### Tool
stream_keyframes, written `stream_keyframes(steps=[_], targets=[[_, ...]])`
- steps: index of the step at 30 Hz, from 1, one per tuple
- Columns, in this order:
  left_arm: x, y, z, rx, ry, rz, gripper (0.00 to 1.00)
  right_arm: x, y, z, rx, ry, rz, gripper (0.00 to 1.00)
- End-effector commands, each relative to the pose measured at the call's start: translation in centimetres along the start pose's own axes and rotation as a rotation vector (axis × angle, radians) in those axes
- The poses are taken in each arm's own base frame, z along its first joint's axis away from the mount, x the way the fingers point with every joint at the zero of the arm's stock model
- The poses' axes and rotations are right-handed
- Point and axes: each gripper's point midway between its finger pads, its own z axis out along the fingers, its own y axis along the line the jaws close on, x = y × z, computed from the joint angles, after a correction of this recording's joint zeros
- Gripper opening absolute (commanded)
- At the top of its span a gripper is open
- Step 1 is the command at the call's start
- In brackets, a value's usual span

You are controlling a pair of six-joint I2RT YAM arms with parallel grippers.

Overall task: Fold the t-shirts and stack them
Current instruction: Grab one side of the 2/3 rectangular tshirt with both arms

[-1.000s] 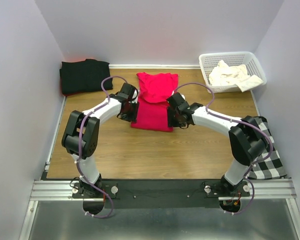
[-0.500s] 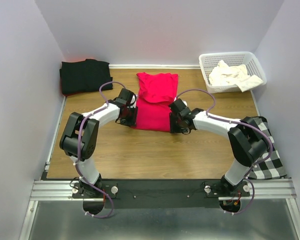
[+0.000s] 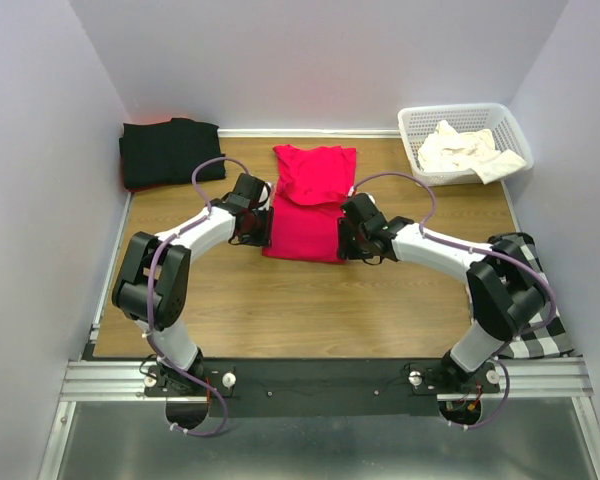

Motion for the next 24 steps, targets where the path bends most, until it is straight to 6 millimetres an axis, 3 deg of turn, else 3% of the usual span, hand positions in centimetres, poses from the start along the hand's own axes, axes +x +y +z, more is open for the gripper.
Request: stream_keyframes(steps=[1,15,18,21,24], targets=[[-0.7,0.3,-0.4,-0.009,-0.036,-0.007,0.45,-1.2,1.0,-0.2,-0.035,-0.032,0.0,0.5],[0.9,-0.1,1.9,0.047,-0.005,-0.028,0.45,0.5,0.5,3.1,-0.014,0.01,-0.017,0.45],[1.3,-0.2,2.3,0.054,-0.002,-0.034,0.44,0.8,0.8,3.8,-0.026,0.022,-0.014,0.37],[1.3,-0.1,2.5,0.053,-0.005,-0.035,0.4,1.2,0.9,4.1,-0.035,0.033,-0.01,0.22],[1.2,-0.1,2.5,0.052,-0.01,-0.028,0.24,1.5,1.0,4.1,-0.043,0.041,-0.01,0.04]])
